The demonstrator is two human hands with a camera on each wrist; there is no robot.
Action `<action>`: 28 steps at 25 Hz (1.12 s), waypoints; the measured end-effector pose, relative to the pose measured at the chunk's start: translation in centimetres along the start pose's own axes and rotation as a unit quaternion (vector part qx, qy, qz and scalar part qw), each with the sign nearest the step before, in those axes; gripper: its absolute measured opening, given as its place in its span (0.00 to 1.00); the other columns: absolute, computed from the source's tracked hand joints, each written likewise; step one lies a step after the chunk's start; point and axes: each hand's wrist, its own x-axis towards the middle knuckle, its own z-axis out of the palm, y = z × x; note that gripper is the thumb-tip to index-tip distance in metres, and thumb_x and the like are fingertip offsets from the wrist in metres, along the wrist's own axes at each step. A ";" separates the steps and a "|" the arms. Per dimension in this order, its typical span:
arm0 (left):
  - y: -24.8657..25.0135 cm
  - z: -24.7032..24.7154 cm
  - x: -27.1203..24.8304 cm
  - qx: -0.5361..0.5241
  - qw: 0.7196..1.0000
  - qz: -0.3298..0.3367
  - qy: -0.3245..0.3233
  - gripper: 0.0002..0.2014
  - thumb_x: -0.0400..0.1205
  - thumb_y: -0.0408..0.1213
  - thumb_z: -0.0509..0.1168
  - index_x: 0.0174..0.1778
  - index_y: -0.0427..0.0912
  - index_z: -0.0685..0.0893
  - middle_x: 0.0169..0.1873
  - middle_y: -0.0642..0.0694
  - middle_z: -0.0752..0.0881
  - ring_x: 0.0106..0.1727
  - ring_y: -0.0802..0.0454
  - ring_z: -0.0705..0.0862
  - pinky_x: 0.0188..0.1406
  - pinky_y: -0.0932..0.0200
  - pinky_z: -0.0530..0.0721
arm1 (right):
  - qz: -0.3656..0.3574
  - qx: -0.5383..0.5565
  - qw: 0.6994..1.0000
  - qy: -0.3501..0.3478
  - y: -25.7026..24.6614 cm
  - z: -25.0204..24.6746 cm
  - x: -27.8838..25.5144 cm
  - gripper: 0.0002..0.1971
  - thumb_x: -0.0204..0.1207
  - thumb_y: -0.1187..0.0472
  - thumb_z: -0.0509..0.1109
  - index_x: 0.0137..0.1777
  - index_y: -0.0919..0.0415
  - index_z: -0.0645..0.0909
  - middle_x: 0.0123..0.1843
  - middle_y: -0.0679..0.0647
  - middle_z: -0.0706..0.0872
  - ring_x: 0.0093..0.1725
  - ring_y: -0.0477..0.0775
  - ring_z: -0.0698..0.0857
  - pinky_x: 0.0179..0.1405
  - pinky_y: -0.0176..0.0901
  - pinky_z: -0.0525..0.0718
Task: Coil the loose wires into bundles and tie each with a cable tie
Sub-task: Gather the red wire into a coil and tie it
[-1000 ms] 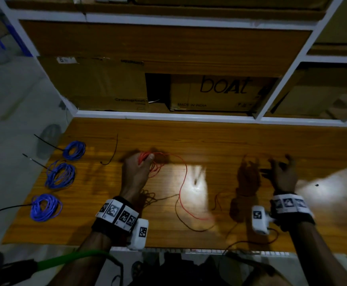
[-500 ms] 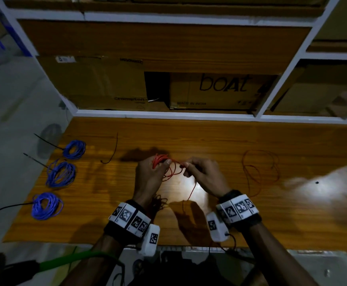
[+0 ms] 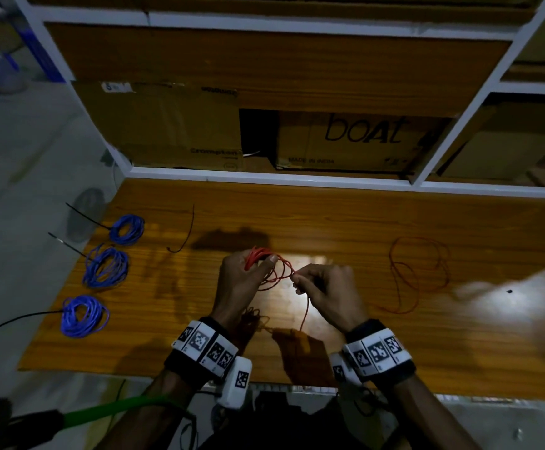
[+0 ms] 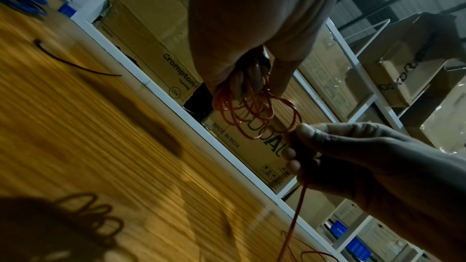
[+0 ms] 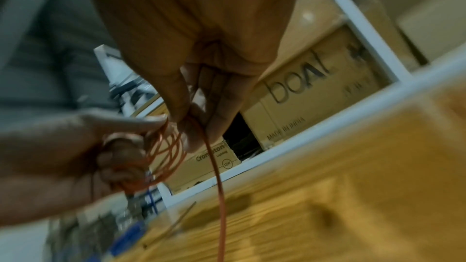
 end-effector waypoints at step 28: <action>0.5 -1.5 0.2 0.179 0.977 0.105 -0.053 0.09 0.75 0.35 0.79 0.31 0.44 0.88 0.27 0.52 0.87 0.28 0.62 0.83 0.25 0.72 0.73 | 0.136 0.255 0.957 -0.036 -0.5 -4.8 1.9 0.23 0.87 0.54 0.64 0.38 0.75 0.81 0.36 0.72 0.82 0.35 0.53 0.85 0.39 0.43 0.82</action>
